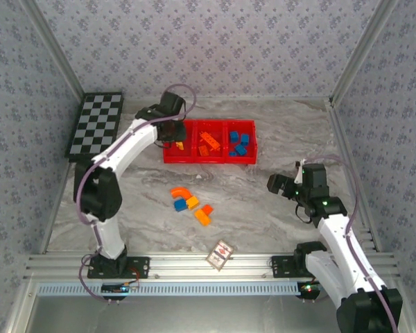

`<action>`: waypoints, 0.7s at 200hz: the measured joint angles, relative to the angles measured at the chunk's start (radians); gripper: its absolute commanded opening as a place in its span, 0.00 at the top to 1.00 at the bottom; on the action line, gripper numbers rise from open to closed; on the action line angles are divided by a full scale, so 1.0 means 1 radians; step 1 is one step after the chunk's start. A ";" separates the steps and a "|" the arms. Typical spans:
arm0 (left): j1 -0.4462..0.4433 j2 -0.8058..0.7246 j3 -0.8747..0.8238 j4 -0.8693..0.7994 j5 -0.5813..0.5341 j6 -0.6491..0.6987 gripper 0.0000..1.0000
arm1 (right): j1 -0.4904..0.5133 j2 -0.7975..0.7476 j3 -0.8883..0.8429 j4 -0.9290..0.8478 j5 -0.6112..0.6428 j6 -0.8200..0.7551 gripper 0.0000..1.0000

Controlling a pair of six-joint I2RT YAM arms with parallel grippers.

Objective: Sort the legos into containers by color
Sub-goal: Place the lego in the container.

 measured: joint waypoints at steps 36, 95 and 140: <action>0.010 0.145 0.136 0.001 0.029 0.002 0.69 | -0.005 -0.014 -0.012 -0.001 0.001 -0.004 0.00; 0.040 0.363 0.410 -0.034 0.065 0.002 0.69 | -0.012 -0.018 -0.016 -0.001 0.002 -0.004 0.00; 0.056 0.446 0.513 -0.078 0.069 0.003 0.65 | -0.013 -0.018 -0.016 -0.001 0.002 -0.005 0.00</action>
